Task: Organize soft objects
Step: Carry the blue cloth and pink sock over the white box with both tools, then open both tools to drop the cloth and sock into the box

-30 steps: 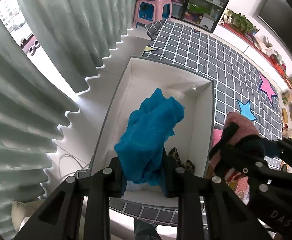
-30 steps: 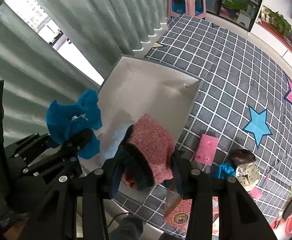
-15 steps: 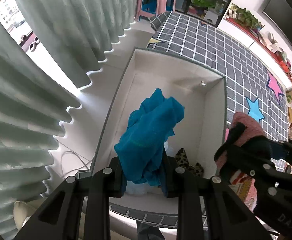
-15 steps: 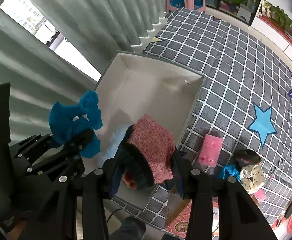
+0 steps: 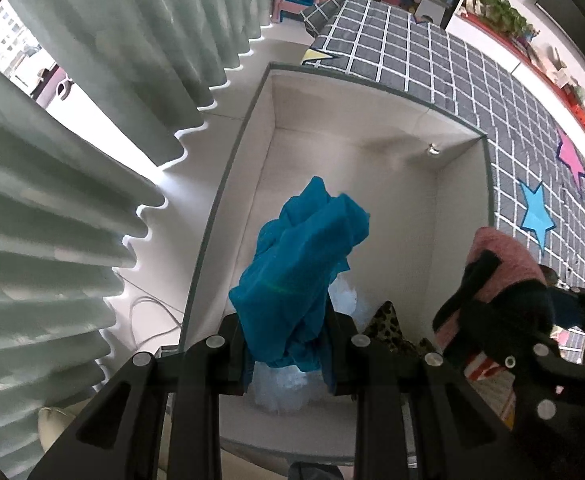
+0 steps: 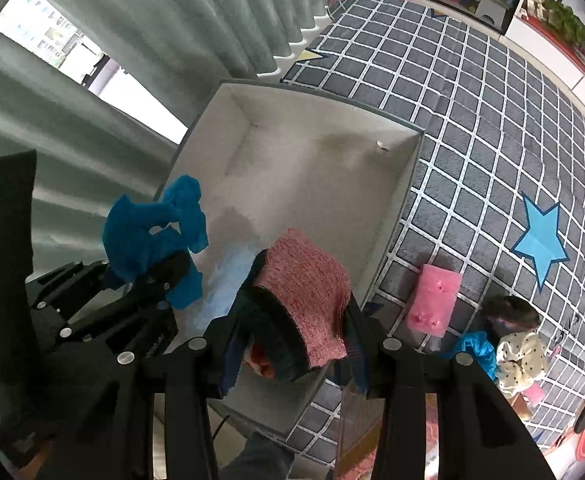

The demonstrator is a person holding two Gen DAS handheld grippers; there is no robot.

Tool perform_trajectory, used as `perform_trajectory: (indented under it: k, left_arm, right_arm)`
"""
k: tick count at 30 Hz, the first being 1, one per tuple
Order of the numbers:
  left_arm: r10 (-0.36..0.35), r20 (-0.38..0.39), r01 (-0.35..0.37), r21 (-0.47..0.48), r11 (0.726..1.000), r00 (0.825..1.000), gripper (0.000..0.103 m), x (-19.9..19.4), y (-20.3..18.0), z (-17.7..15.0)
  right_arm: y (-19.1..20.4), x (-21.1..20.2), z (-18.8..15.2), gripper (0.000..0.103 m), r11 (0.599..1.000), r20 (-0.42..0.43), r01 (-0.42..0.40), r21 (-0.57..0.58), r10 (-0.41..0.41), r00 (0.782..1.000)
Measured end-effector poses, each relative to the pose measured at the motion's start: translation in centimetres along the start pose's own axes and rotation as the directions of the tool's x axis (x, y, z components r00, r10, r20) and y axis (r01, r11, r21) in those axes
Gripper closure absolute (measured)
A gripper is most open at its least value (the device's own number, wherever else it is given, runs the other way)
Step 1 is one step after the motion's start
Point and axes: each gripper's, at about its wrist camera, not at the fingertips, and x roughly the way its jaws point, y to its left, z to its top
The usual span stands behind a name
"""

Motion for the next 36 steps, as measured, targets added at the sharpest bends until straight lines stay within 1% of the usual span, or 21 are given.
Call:
perform_trajectory:
  k: [8, 15, 18, 31, 36]
  left_arm:
    - [0.010, -0.030, -0.011, -0.009, 1.000, 1.000, 0.075, 1.7, -0.3, 1.3]
    - [0.008, -0.021, -0.008, -0.017, 1.000, 1.000, 0.075, 2.3, -0.7, 2.8]
    - [0.009, -0.028, -0.010, -0.024, 1.000, 1.000, 0.075, 2.6, -0.7, 3.0]
    - [0.017, -0.054, -0.019, -0.031, 0.999, 0.998, 0.075, 3.7, -0.9, 2.7]
    - [0.012, -0.047, -0.013, -0.029, 1.000, 0.999, 0.072, 3.4, -0.8, 2.7]
  right_arm:
    - [-0.9, 1.1, 1.4, 0.058, 1.000, 0.007, 0.009, 0.029, -0.010, 1.000]
    - [-1.8, 1.6, 2.2, 0.058, 0.998, 0.013, -0.002, 0.069, 0.001, 1.000]
    - [-2.3, 1.8, 2.4, 0.058, 0.996, 0.017, -0.005, 0.091, 0.004, 1.000]
    - [-2.2, 2.3, 2.9, 0.058, 0.996, 0.008, -0.016, 0.088, 0.016, 1.000]
    - [-2.1, 2.3, 2.7, 0.058, 0.996, 0.008, -0.025, 0.090, 0.024, 1.000]
